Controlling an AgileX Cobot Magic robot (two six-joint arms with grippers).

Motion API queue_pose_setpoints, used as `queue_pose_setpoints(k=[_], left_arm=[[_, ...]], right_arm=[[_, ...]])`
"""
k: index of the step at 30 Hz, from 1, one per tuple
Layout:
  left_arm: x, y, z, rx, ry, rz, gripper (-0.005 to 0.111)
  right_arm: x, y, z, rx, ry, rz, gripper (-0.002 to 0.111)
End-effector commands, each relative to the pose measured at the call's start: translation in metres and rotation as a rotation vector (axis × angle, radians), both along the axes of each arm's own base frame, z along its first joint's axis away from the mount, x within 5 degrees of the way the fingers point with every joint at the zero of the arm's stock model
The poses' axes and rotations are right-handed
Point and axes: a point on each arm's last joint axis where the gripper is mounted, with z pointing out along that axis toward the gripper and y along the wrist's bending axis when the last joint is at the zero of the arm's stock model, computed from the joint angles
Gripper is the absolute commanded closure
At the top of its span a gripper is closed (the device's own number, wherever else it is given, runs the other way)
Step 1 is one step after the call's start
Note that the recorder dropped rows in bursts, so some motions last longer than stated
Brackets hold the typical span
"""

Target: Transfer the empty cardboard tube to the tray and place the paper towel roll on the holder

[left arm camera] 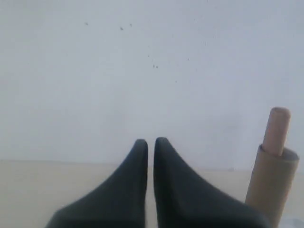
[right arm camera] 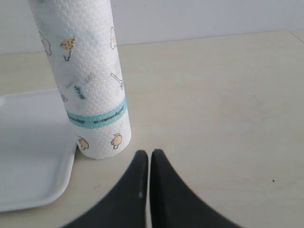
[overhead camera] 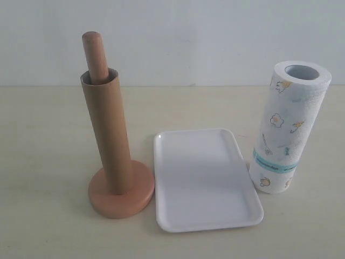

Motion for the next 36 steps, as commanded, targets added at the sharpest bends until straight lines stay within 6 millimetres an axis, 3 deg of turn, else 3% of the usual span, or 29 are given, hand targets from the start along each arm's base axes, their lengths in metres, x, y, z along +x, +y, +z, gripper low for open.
queue_pose_setpoints(k=[1, 9, 13, 17, 20, 24, 27, 30, 36], left_arm=[[-0.004, 0.001, 0.013, -0.023, -0.083, 0.006, 0.103], [-0.017, 0.008, 0.048, -0.193, -0.488, 0.02, 0.103], [0.0, 0.009, 0.057, -0.199, -0.528, 0.04, 0.103], [0.037, 0.009, 0.058, -0.165, -0.477, 0.057, 0.103], [0.074, -0.001, 0.042, -0.009, -0.284, 0.013, 0.103], [0.108, -0.019, 0.01, -0.003, -0.145, -0.184, 0.103], [0.12, -0.033, -0.016, 0.093, -0.088, -0.331, 0.103], [0.131, -0.034, -0.044, 0.061, 0.011, -0.35, 0.103], [0.135, -0.044, -0.086, 0.1, 0.101, -0.468, 0.103]], right_arm=[[0.0, 0.0, 0.001, -0.004, -0.01, -0.003, 0.107], [0.0, 0.0, 0.001, -0.004, -0.01, -0.003, 0.107], [0.0, 0.0, 0.001, -0.004, -0.01, -0.003, 0.107], [0.0, 0.0, 0.001, -0.004, -0.01, -0.003, 0.107], [0.0, 0.0, 0.001, -0.004, -0.01, -0.003, 0.107], [0.0, 0.0, 0.001, -0.004, -0.01, -0.003, 0.107], [0.0, 0.0, 0.001, -0.004, -0.01, -0.003, 0.107], [0.0, 0.0, 0.001, -0.004, -0.01, -0.003, 0.107], [0.0, 0.0, 0.001, -0.002, -0.01, -0.004, 0.107]])
